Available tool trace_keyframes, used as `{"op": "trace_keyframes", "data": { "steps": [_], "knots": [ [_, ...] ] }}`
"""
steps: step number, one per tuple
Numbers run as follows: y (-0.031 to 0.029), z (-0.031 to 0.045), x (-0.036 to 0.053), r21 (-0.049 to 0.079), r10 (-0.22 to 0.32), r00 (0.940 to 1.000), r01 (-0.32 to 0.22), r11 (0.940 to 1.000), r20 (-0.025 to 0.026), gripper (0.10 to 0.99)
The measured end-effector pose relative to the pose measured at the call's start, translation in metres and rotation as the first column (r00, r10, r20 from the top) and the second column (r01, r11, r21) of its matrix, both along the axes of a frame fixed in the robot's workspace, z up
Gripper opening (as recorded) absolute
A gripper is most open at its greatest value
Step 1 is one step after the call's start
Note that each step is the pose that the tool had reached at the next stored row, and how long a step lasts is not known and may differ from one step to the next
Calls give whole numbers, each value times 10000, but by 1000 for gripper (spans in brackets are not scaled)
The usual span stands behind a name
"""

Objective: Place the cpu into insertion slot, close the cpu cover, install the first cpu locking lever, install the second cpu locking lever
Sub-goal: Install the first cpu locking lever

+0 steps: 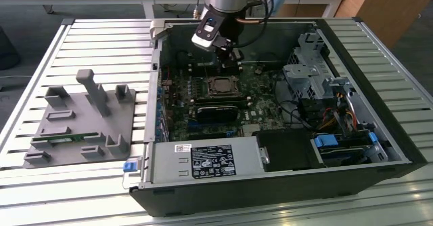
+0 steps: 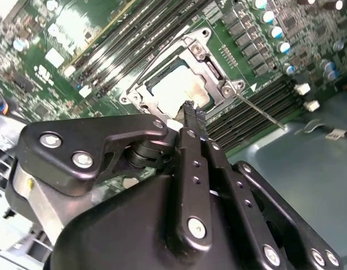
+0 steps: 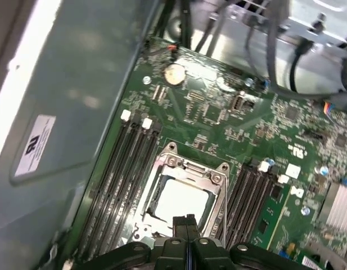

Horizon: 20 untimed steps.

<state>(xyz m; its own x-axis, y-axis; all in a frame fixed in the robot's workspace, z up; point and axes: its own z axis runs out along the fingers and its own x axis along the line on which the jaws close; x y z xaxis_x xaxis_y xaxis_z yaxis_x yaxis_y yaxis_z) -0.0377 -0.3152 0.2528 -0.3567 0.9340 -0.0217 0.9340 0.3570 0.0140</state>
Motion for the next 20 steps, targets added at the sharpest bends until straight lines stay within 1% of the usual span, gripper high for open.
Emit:
{"op": "trace_keyframes", "data": {
  "steps": [2,5,8,10,13,15,18,20],
  "knots": [
    [0,-1,0,0,360,9994,-360,9994,1,106],
    [0,-3,0,0,898,9960,-898,9960,0,106],
    [0,-5,0,-1,1451,9894,-1451,9894,0,106],
    [0,-7,0,0,1806,9836,-1806,9836,1,106],
    [0,-9,0,0,2333,9724,-2333,9724,0,106],
    [0,-10,0,0,2697,9629,-2697,9629,1,106],
    [0,-12,0,-1,3212,9470,-3212,9470,0,106],
    [0,-12,0,0,3556,9346,-3556,9346,1,106]
  ]
}}
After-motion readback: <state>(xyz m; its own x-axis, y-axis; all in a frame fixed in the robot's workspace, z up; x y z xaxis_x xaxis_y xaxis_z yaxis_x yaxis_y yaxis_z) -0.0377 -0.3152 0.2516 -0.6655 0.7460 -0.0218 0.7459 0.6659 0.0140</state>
